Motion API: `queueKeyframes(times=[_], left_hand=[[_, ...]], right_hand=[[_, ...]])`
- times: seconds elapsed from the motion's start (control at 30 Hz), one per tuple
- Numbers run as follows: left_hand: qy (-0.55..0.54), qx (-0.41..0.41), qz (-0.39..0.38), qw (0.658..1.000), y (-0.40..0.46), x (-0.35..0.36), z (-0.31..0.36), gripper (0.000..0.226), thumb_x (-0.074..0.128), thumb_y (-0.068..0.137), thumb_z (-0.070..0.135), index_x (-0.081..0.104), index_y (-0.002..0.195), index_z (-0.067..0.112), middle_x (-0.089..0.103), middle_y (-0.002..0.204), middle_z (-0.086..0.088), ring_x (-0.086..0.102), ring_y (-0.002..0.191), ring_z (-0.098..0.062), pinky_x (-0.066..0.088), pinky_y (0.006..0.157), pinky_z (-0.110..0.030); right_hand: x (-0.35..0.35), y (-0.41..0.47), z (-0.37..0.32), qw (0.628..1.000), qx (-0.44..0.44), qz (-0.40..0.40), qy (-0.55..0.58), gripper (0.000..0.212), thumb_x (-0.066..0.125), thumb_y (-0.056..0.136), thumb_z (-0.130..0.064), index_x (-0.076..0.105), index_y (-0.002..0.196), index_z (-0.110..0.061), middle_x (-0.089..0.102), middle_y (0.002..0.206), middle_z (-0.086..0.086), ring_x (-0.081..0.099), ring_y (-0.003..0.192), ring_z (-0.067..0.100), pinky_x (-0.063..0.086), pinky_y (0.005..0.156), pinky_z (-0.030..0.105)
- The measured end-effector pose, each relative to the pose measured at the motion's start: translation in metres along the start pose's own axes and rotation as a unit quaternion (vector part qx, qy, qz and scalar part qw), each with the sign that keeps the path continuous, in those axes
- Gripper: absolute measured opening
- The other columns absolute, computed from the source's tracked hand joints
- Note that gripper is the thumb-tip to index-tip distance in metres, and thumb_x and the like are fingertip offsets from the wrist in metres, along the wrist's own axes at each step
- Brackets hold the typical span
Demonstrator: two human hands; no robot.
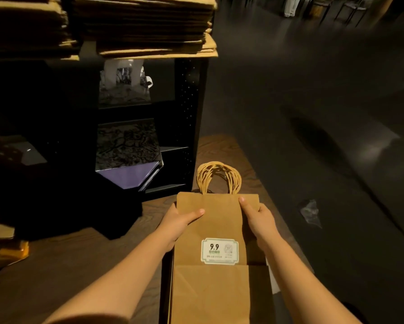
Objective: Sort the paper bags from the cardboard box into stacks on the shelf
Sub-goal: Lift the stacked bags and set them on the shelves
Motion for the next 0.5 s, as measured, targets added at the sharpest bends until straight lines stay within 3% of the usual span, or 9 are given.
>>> queueKeyframes(times=[0.17, 0.27, 0.37, 0.5], left_hand=[[-0.007, -0.047, 0.029, 0.998, -0.008, -0.045, -0.032, 0.034, 0.078, 0.081, 0.020, 0.062, 0.110, 0.022, 0.073, 0.104, -0.004, 0.071, 0.093, -0.023, 0.057, 0.078, -0.038], [-0.007, -0.066, 0.066, 0.996, -0.008, -0.072, -0.045, 0.041, 0.082, 0.076, 0.024, 0.062, 0.112, 0.021, 0.073, 0.103, -0.005, 0.070, 0.094, -0.025, 0.057, 0.084, -0.046], [-0.002, -0.079, 0.095, 0.992, -0.007, -0.093, -0.055, 0.052, 0.086, 0.070, 0.028, 0.061, 0.115, 0.020, 0.072, 0.105, -0.006, 0.070, 0.093, -0.026, 0.057, 0.084, -0.050], [0.013, -0.098, 0.139, 0.985, -0.007, -0.108, -0.062, 0.062, 0.087, 0.063, 0.037, 0.057, 0.114, 0.019, 0.068, 0.107, -0.006, 0.067, 0.095, -0.026, 0.055, 0.087, -0.049]], right_hand=[[0.049, -0.005, 0.021, 0.998, 0.015, -0.041, -0.053, 0.047, 0.059, 0.086, -0.058, 0.053, 0.110, -0.017, 0.060, 0.100, 0.002, 0.056, 0.080, 0.012, 0.041, 0.060, 0.028], [0.079, -0.005, 0.036, 0.994, 0.038, -0.078, -0.065, 0.055, 0.060, 0.084, -0.060, 0.056, 0.111, -0.012, 0.065, 0.099, 0.005, 0.063, 0.085, 0.020, 0.053, 0.074, 0.035], [0.103, -0.002, 0.046, 0.990, 0.063, -0.105, -0.071, 0.067, 0.062, 0.080, -0.063, 0.056, 0.119, -0.009, 0.066, 0.107, 0.010, 0.065, 0.092, 0.026, 0.055, 0.080, 0.039], [0.118, 0.002, 0.046, 0.985, 0.090, -0.138, -0.052, 0.050, 0.062, 0.088, -0.046, 0.060, 0.115, -0.004, 0.069, 0.097, 0.013, 0.067, 0.086, 0.028, 0.055, 0.074, 0.037]])
Point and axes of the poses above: each hand's wrist, its own y-axis towards the middle knuckle, its own x-axis out of the palm, z = x × y, the point moved 2 cm from there along y, towards the middle knuckle
